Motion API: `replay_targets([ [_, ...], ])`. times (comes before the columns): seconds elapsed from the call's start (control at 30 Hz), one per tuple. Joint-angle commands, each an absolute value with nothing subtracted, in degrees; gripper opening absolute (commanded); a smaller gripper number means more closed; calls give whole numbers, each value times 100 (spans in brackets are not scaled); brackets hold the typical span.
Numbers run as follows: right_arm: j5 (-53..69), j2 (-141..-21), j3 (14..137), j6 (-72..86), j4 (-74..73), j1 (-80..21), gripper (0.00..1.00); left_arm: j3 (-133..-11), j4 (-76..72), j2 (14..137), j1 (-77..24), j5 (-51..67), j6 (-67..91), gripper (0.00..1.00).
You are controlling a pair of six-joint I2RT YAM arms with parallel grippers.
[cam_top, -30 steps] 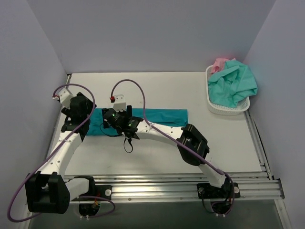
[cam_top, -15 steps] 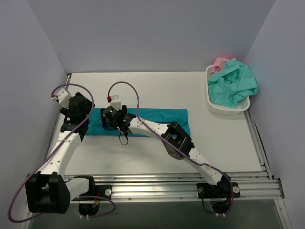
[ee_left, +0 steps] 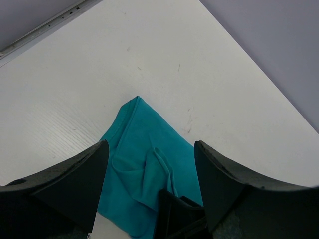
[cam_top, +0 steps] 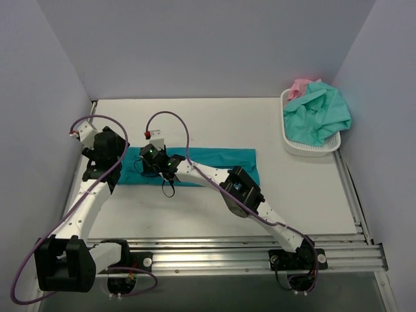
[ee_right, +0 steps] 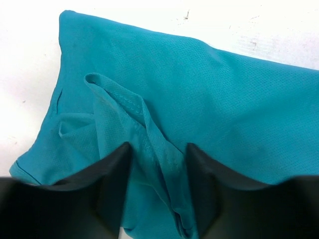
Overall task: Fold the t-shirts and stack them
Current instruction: Fold the other side of the tshirt into a rectangle
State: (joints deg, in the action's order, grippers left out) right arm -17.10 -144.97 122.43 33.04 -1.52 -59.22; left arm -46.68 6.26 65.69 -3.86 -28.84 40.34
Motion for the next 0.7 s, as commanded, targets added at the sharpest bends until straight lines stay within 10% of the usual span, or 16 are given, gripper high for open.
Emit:
replay_targets([
  [0.0,-1705,-14405,12454,3340,-132,-5941,39,-4676,439,6451,-334,-2900,4087,78],
  [0.23,-1679,-14326,12322,3331,-149,-5950,12,-4676,439,6434,-334,-2909,4087,78],
  [0.67,-1793,-13650,11383,3305,-53,-6082,7,-4658,448,6407,-334,-2900,4096,78],
])
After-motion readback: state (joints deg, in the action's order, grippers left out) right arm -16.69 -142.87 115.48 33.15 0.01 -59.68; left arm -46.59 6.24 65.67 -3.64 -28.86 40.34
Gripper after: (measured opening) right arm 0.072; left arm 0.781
